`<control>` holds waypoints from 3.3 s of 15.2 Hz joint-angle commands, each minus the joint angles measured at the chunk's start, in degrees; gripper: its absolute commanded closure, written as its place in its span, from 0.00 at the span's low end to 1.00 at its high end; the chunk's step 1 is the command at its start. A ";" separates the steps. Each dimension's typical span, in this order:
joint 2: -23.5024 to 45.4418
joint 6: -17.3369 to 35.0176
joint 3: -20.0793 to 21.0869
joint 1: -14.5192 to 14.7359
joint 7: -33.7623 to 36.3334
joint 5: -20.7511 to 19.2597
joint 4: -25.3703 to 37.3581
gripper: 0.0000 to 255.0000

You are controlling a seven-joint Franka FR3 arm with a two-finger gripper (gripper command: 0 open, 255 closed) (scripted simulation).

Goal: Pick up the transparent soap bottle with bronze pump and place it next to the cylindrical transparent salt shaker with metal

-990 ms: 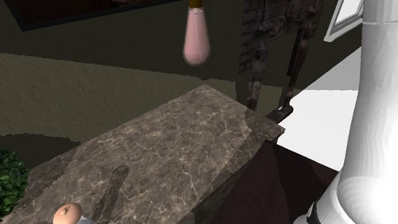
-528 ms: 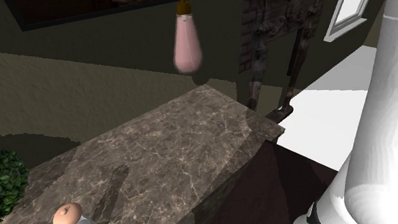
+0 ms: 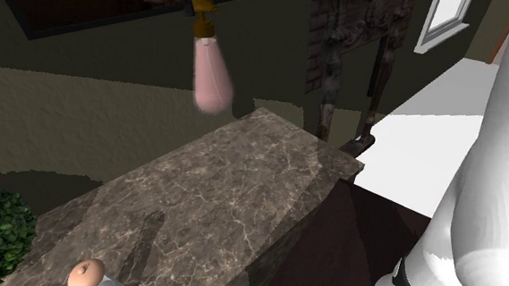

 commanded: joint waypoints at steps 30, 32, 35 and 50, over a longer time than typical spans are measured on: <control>13.23 1.56 12.53 21.13 33.79 -1.92 7.49 1.00; 12.92 3.26 12.53 21.06 33.97 -1.91 5.48 1.00; 12.61 5.71 12.53 20.97 34.23 -1.92 2.70 1.00; 13.27 16.85 12.44 20.68 35.48 -2.23 -7.85 1.00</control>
